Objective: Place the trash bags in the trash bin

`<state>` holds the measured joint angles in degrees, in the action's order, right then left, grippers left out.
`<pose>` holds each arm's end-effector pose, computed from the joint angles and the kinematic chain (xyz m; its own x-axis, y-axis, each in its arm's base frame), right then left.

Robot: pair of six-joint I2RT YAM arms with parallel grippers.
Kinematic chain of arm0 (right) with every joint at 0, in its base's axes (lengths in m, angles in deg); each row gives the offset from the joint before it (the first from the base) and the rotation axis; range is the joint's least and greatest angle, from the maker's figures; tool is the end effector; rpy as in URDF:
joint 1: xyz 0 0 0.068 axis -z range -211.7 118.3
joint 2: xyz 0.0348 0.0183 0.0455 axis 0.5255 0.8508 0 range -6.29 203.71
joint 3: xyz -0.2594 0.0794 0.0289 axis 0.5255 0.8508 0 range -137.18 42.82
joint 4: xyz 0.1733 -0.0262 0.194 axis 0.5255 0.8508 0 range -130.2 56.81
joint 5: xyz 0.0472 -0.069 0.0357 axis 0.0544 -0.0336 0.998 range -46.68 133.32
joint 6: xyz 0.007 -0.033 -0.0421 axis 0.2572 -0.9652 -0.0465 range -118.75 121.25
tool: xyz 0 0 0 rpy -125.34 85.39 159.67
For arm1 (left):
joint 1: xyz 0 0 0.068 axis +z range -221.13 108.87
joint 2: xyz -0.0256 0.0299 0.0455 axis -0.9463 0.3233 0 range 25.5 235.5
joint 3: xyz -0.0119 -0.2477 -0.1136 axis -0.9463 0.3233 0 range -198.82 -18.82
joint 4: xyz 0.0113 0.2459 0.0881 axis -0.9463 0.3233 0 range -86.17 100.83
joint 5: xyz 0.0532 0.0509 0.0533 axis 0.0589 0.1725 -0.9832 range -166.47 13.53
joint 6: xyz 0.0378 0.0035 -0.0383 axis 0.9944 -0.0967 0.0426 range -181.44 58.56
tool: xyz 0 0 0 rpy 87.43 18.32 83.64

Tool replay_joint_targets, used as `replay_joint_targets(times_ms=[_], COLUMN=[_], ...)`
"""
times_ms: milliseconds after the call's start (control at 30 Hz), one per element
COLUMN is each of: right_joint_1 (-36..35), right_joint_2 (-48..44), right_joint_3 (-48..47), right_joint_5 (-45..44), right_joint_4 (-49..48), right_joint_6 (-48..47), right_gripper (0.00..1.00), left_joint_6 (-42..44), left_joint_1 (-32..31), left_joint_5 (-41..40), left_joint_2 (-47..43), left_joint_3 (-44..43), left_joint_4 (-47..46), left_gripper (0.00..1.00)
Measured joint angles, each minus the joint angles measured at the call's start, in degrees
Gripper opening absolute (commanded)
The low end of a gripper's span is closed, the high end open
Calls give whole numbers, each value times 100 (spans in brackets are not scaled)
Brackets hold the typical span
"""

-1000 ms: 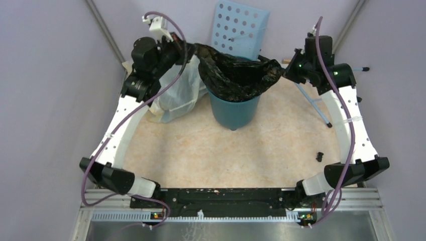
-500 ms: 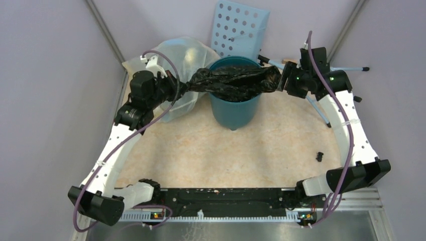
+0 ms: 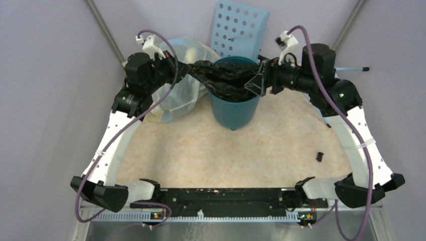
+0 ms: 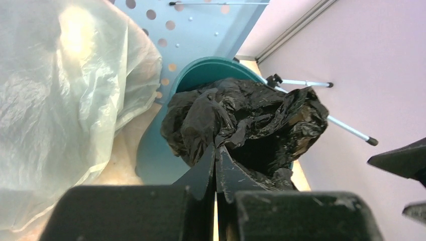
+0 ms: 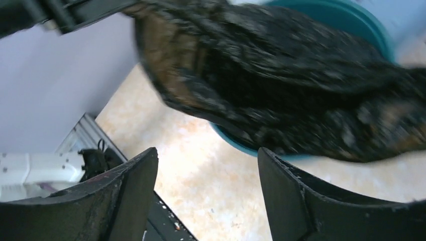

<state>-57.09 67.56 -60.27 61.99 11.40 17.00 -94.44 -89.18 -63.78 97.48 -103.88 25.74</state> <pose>0.2035 0.1092 0.4981 -0.5136 0.0410 -0.8571 -0.5551 0.7458 0.3683 0.2551 -0.0914 0.4617 -0.3995 -0.4286 -0.8104 0.3470 0.7475 -0.5664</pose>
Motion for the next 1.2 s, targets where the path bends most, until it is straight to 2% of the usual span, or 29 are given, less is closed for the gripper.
replay_joint_targets(times_ms=[167, 500, 600, 667, 733, 767, 833, 967, 1033, 1200], right_joint_1=[-973, -1786, -2070, -2188, -2227, -2227, -2218, -2205, -2208, -2205], right_joint_2=[435, 2037, 2234, 2363, 2485, 2538, 2684, 2924, 3080, 3189], right_joint_3=[-286, -1281, -1292, -1292, -1292, -1292, -1296, -1344, -1434, -1486], right_joint_5=[299, -378, -984, -1491, -1991, -2238, -2907, -3705, -4015, -4415], right_joint_4=[-520, -393, -278, -184, -118, -94, -61, 57, 144, 426], right_joint_6=[-719, -1884, -2096, -2151, -2111, -2105, -1971, -1867, -1840, -1751], right_gripper=[81, 80, 56, 47, 25, 19, 16, 10, 13, 47], left_joint_6=[-127, -245, -243, -240, -238, -234, -221, -221, -225, -175], left_joint_1=[2, 2, 7, 17, 22, 26, 31, 33, 33, 39], left_joint_5=[76, 160, 136, 131, 114, 107, 72, 92, 149, 155], left_joint_2=[31, 105, 105, 98, 63, 35, -52, -81, -42, 101], left_joint_3=[-184, -184, -184, -166, -52, 46, 354, 876, 1021, 1056], left_joint_4=[-20, -26, -24, -39, -107, -153, -249, -444, -549, -708], left_gripper=[0, 0, 0, 0, 0, 0, 0, 0, 0, 0])
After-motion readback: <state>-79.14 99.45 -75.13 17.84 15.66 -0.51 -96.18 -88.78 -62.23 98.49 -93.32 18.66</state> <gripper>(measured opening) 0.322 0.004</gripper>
